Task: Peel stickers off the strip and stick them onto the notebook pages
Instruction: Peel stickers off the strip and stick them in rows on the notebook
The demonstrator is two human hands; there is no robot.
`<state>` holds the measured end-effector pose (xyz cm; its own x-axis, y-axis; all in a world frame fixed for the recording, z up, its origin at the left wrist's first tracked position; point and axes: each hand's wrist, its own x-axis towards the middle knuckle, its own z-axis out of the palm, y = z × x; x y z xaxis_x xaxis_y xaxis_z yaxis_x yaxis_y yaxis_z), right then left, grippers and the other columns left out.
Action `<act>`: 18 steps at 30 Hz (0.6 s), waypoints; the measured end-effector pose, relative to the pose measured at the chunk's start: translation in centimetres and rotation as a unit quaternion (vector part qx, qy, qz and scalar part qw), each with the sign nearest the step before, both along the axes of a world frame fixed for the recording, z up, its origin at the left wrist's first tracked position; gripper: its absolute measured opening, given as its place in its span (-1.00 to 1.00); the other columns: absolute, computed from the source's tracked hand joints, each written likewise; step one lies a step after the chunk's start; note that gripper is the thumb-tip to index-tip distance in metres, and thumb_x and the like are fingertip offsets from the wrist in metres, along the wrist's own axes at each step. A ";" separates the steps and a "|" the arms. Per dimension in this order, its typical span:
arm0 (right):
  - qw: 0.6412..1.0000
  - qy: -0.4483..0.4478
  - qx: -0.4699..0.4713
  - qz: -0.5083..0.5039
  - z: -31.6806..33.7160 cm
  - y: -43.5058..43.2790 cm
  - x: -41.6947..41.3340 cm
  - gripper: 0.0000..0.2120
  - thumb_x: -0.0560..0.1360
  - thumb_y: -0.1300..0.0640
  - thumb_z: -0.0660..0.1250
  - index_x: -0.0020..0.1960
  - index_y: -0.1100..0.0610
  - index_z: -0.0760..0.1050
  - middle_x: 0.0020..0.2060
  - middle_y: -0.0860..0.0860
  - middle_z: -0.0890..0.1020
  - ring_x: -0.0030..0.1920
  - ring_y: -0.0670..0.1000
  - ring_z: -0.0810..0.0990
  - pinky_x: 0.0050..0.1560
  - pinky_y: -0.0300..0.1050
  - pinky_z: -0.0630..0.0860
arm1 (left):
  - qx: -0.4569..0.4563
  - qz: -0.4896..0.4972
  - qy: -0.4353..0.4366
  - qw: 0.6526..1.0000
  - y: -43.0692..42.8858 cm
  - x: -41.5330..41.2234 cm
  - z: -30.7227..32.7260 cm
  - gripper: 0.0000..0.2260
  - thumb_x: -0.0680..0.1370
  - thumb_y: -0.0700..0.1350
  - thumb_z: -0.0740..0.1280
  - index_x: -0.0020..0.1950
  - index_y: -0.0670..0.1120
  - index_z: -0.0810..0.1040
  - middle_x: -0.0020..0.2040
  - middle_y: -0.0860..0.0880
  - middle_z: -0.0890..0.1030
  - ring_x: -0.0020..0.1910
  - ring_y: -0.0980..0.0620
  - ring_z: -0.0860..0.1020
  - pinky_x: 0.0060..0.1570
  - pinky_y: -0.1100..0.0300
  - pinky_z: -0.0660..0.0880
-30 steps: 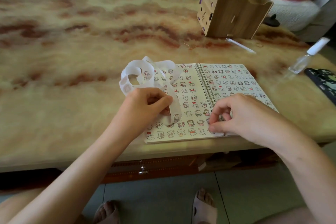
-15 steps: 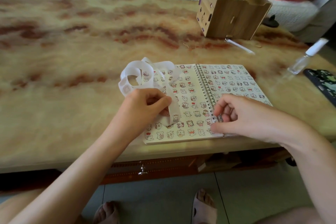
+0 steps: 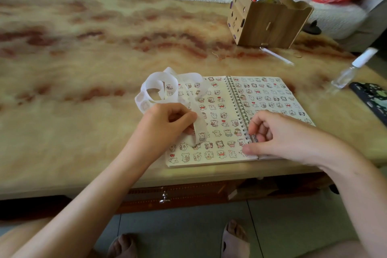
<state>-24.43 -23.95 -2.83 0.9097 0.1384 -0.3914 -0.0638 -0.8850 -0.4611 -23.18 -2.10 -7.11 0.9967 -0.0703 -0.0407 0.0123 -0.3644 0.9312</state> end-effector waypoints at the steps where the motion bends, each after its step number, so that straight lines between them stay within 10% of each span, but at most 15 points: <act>1: 1.000 0.000 -0.006 0.004 -0.1 0.0 0.1 -0.73 0.40 -0.05 0.47 -0.05 -0.07 0.40 -0.21 -0.07 0.53 -0.27 -0.11 0.45 -0.18 -0.15 0.42 | 0.001 0.000 0.001 1.000 0.0 0.0 0.0 -0.83 0.53 -0.14 0.34 -0.25 -0.10 0.62 -0.42 0.08 0.65 -0.45 0.31 0.52 -0.40 0.50 0.37; 6: 1.000 -0.007 -0.018 0.004 -0.3 -0.1 0.3 -0.83 0.46 -0.01 0.41 -0.05 -0.06 0.42 -0.19 -0.07 0.55 -0.29 -0.11 0.47 -0.23 -0.20 0.41 | 0.001 0.005 0.002 1.000 0.2 0.2 -0.2 -0.84 0.53 -0.10 0.34 -0.22 -0.07 0.64 -0.38 0.07 0.66 -0.40 0.25 0.54 -0.35 0.39 0.41; 11: 0.975 -0.162 0.145 -0.045 0.2 2.0 0.6 -0.89 0.45 -0.06 0.36 -0.07 -0.06 0.54 -0.16 -0.15 0.62 -0.20 -0.18 0.56 -0.19 -0.32 0.43 | -0.033 0.028 -0.025 0.999 0.9 0.4 0.2 -0.85 0.55 -0.11 0.31 -0.16 -0.09 0.63 -0.30 0.00 0.69 -0.37 0.20 0.60 -0.34 0.41 0.45; 18: 0.939 -0.132 0.315 -0.023 -1.7 7.3 1.8 -0.88 0.41 0.08 0.47 -0.08 0.08 0.61 -0.22 -0.07 0.67 -0.30 -0.07 0.63 -0.20 -0.19 0.57 | -0.051 0.039 -0.094 0.993 1.6 0.8 0.7 -0.80 0.58 -0.12 0.27 -0.15 -0.16 0.63 -0.32 -0.01 0.66 -0.37 0.23 0.57 -0.39 0.38 0.42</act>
